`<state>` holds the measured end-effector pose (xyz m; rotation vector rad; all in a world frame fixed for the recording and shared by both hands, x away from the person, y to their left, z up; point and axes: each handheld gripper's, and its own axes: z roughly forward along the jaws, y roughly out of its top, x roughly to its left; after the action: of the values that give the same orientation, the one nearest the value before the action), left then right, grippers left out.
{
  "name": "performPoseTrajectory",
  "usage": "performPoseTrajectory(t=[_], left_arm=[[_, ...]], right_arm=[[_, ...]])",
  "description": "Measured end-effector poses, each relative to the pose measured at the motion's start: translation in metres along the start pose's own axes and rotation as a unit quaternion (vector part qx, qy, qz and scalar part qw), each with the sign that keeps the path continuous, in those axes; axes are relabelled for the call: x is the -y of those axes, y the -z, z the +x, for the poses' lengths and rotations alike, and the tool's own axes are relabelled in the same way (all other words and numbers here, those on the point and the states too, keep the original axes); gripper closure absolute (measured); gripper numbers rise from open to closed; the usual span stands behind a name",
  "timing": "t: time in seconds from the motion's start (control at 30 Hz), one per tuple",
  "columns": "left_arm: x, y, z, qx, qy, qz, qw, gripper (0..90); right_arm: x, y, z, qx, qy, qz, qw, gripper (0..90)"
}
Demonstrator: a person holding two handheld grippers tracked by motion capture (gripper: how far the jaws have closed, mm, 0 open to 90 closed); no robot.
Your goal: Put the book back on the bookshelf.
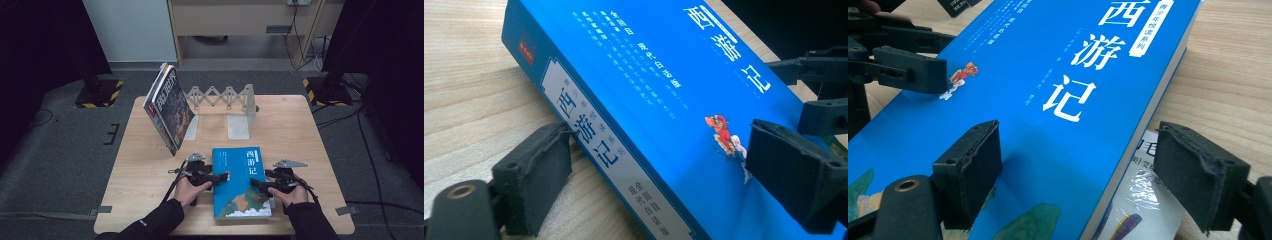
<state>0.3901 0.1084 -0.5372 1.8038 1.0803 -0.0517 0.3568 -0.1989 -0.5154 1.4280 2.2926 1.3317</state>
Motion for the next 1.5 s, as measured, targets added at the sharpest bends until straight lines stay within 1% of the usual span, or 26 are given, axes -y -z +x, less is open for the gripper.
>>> performPoseTrajectory(t=[0.13, 0.33, 0.43, 0.5, 0.57, 0.73, 0.97, 1.03, 1.07, 1.17, 1.27, 1.3, 1.33, 1.37, 1.5], left_arm=[[0.001, -0.004, 0.003, 0.009, 0.013, -0.001, 0.9999, 7.0], [0.0, -0.005, 0.002, 0.009, 0.011, 0.002, 0.9999, 6.3], [0.001, -0.006, 0.003, 0.013, 0.007, -0.003, 0.9999, 5.9], [0.002, -0.007, 0.002, 0.011, 0.006, -0.01, 0.9999, 5.4], [0.002, -0.007, 0.002, 0.011, 0.006, -0.01, 0.9999, 5.1], [0.002, -0.008, 0.001, 0.012, 0.003, -0.008, 0.9999, 4.0], [0.001, -0.007, 0.002, 0.014, 0.004, -0.007, 0.9999, 4.5], [0.001, -0.006, 0.002, 0.014, 0.01, -0.003, 0.9999, 5.7], [0.0, -0.006, 0.002, 0.019, 0.017, 0.001, 0.9997, 7.4], [-0.001, -0.004, 0.004, 0.025, 0.029, 0.005, 0.9993, 11.8], [-0.002, -0.002, 0.005, 0.031, 0.047, 0.013, 0.9983, 16.2], [-0.002, -0.002, 0.005, 0.034, 0.053, 0.016, 0.9979, 18.9], [-0.002, -0.002, 0.005, 0.036, 0.06, 0.018, 0.9974, 18.9], [-0.002, -0.001, 0.005, 0.04, 0.064, 0.021, 0.9969, 21.9], [-0.005, 0.003, 0.003, 0.041, 0.06, 0.025, 0.997, 23.8]], right_arm=[[0.0, -0.001, 0.0, -0.003, -0.002, 0.002, 1.0, 19.5], [0.0, -0.003, 0.0, -0.01, -0.008, 0.002, 0.9999, 19.7], [0.0, -0.003, 0.001, -0.013, -0.009, 0.002, 0.9999, 20.0], [0.0, -0.004, 0.001, -0.015, -0.009, 0.002, 0.9998, 20.2], [0.0, -0.004, 0.001, -0.017, -0.01, 0.003, 0.9998, 20.2], [0.0, -0.005, 0.001, -0.018, -0.011, 0.003, 0.9998, 20.2], [0.001, -0.005, 0.001, -0.018, -0.017, 0.003, 0.9997, 19.4], [0.001, -0.006, 0.001, -0.018, -0.017, 0.002, 0.9997, 19.4], [0.001, -0.006, 0.001, -0.018, -0.018, 0.002, 0.9997, 19.3], [0.001, -0.007, 0.001, -0.018, -0.021, 0.001, 0.9996, 18.8], [0.001, -0.007, 0.001, -0.018, -0.022, 0.002, 0.9996, 18.7], [0.001, -0.007, 0.001, -0.018, -0.024, 0.001, 0.9995, 18.8], [0.001, -0.007, 0.001, -0.018, -0.024, 0.001, 0.9995, 18.8], [0.001, -0.007, 0.001, -0.018, -0.023, 0.002, 0.9996, 18.8], [0.001, -0.007, 0.001, -0.019, -0.023, 0.001, 0.9995, 18.8]])
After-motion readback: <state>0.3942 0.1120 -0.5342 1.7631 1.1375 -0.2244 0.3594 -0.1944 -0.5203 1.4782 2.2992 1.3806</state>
